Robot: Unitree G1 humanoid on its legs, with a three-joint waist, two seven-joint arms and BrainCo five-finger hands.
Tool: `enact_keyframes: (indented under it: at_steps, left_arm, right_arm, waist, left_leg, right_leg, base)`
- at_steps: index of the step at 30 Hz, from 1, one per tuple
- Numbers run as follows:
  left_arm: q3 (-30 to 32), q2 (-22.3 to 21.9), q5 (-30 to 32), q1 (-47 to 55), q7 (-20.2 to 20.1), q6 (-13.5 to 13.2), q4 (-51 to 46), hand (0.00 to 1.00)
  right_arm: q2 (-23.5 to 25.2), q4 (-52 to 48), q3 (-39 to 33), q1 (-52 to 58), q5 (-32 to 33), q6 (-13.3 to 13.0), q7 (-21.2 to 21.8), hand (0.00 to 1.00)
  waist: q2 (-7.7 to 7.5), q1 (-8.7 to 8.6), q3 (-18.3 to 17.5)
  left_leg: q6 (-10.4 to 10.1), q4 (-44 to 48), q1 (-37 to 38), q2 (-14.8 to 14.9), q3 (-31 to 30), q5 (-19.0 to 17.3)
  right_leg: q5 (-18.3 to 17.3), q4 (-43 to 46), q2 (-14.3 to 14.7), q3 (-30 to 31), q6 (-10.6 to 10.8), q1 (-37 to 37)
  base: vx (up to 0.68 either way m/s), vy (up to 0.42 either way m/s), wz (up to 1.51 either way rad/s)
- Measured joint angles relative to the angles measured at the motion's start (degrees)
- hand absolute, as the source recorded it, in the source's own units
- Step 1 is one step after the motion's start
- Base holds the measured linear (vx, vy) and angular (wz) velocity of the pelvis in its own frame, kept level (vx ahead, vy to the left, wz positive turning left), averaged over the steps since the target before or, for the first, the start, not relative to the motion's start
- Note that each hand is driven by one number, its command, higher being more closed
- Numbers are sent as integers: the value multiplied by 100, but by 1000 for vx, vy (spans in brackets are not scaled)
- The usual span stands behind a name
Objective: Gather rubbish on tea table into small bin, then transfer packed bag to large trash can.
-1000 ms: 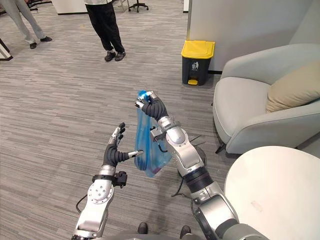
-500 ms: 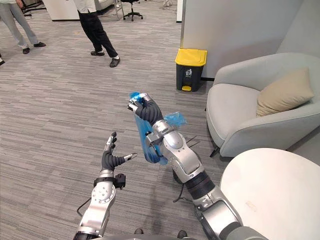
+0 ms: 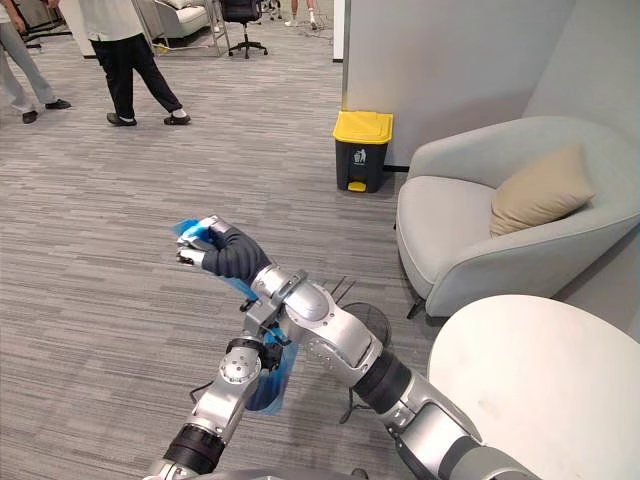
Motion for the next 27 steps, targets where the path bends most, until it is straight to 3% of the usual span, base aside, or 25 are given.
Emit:
enact_keyframes:
  at_steps: [13,14,19,24,27]
  left_arm:
    - [-297,160,-360,-306,19,-92,244,100]
    - [-299,160,-394,-331,20,-92,241,100]
    - [-270,168,-585,-346,4,-92,-4,100]
    - [-126,168,-711,-340,-3,-92,-64,100]
    - [262,167,-729,-235,-66,-92,-187,100]
  right_arm:
    - [2,211,614,-486,219,49,-88,100]
    - [7,211,643,-485,219,49,-67,0]
    - [22,210,660,-485,96,59,300,0]
    - [17,210,720,-357,-488,87,686,0]
    - [11,181,558,-8,-1033,87,920,0]
  waist:
    - [-5,-8,-1]
    - [-5,-6,-1]
    - [-6,-8,0]
    - [-29,-15,15]
    - [-91,-15,14]
  left_leg:
    - [-72,9,-72,110,41,26]
    - [-72,9,-72,110,40,26]
    - [-72,30,-71,110,36,26]
    - [-70,74,-75,112,36,23]
    - [-69,79,-77,116,34,22]
  right_leg:
    - [40,-5,112,19,-62,-83]
    - [40,-5,112,18,-62,-83]
    - [41,-3,109,18,-63,-66]
    - [40,-3,109,10,-63,-37]
    - [33,-3,110,9,-53,-35]
  base:
    - [-10,-5,-1]
    - [0,0,0]
    - [0,0,0]
    - [-27,14,2]
    - [-10,5,0]
